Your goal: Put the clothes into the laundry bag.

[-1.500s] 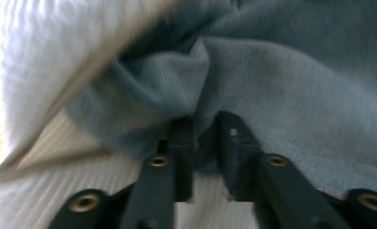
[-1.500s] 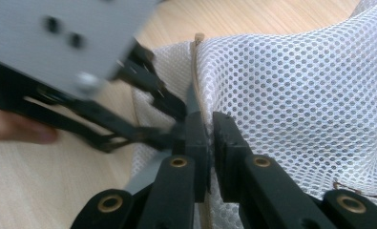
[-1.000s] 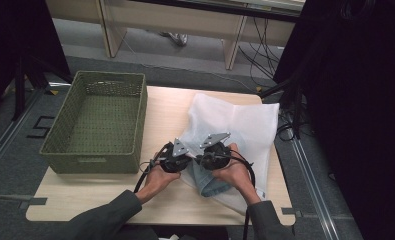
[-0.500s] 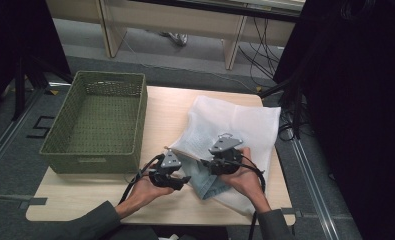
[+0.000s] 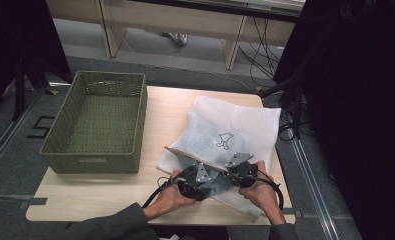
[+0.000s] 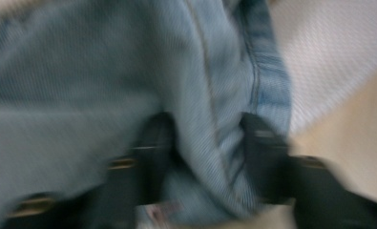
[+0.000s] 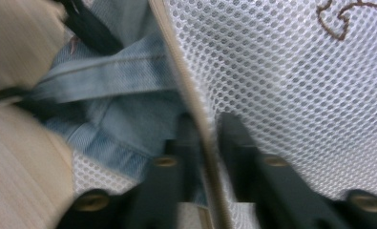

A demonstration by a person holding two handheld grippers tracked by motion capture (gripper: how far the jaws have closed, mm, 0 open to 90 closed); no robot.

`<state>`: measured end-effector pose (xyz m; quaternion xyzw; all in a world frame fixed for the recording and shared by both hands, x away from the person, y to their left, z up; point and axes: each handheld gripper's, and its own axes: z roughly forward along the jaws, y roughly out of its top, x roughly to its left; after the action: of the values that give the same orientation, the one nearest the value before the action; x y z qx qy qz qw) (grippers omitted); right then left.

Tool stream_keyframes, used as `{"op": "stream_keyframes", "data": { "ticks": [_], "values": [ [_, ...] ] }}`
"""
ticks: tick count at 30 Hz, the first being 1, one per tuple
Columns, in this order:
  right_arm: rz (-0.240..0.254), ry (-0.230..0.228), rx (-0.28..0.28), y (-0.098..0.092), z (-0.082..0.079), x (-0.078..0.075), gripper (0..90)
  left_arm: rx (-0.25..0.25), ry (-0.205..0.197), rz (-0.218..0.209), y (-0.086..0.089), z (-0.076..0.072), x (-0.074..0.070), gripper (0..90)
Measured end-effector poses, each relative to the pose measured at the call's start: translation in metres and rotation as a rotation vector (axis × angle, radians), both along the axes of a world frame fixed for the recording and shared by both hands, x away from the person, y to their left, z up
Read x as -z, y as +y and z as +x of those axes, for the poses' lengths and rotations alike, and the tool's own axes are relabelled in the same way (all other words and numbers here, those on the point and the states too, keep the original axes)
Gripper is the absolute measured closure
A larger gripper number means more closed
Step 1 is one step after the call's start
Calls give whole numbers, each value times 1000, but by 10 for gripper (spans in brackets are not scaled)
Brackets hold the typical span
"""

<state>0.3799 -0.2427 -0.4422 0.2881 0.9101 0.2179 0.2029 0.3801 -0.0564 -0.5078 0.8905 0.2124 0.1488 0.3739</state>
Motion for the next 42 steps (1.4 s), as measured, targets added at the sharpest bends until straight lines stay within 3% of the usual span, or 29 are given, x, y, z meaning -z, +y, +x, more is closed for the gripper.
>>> {"op": "stream_keyframes", "data": {
  "ticks": [1, 2, 3, 4, 5, 6, 7, 9, 10, 12, 14, 16, 17, 19, 21, 24, 27, 28, 30, 32, 33, 36, 42],
  "values": [
    [-4, -4, -24, -1, 1, -3, 850, 0, 12, -8, -4, 3, -2, 687],
    [17, 14, -10, -1, -1, -8, 854, -14, 5, -28, -6, 5, -4, 755],
    [27, 10, -37, -2, -2, -12, 856, -25, -5, -52, -8, 8, -8, 797],
    [54, 11, -34, -3, -3, -16, 857, -29, -19, -38, -9, 11, -13, 829],
    [65, 19, -20, -2, -6, -20, 858, -41, -34, -46, -9, 15, -18, 838],
    [74, 27, -21, -2, -8, -23, 859, -76, -57, -90, -11, 20, -26, 842],
    [89, 34, -22, -2, -8, -25, 860, -86, -82, -91, -12, 24, -31, 847],
    [118, 6, -17, -1, -9, -26, 863, -146, -148, -149, -17, 39, -40, 850],
    [125, 10, -13, 0, -10, -27, 864, -177, -173, -170, -21, 46, -42, 851],
    [138, -10, -7, 1, -9, -29, 866, -242, -187, -234, -26, 56, -39, 855],
    [133, -14, -11, -1, -6, -32, 866, -232, -165, -201, -28, 62, -27, 849],
    [139, -18, -16, -3, -4, -28, 866, -244, -136, -221, -27, 63, -18, 823],
    [135, 1, -17, -4, -3, -26, 866, -250, -130, -239, -27, 64, -16, 812],
    [160, 53, 14, -5, -3, -19, 863, -225, -120, -248, -25, 62, -16, 760],
    [170, 57, 15, -5, 0, -11, 861, -198, -102, -230, -22, 57, -18, 688],
    [188, 102, 31, -5, 4, -1, 858, -165, -47, -230, -16, 50, -16, 605],
    [201, 132, 48, -4, 9, 9, 856, -134, -33, -222, -12, 46, -12, 533],
    [184, 138, 28, -4, 10, 10, 856, -129, -22, -222, -11, 45, -11, 518],
    [191, 140, 54, -2, 10, 13, 855, -120, -4, -230, -9, 43, -10, 483],
    [191, 144, 50, -3, 10, 12, 855, -118, 39, -204, -5, 41, -13, 378],
    [186, 143, 47, -4, 10, 12, 855, -104, 41, -190, -2, 39, -15, 312],
    [188, 143, 51, -5, 11, 12, 856, -89, 42, -174, 6, 27, -23, 243],
    [178, 145, 45, -5, 11, 9, 856, -19, 32, -155, 34, 5, -30, 214]
  ]
}}
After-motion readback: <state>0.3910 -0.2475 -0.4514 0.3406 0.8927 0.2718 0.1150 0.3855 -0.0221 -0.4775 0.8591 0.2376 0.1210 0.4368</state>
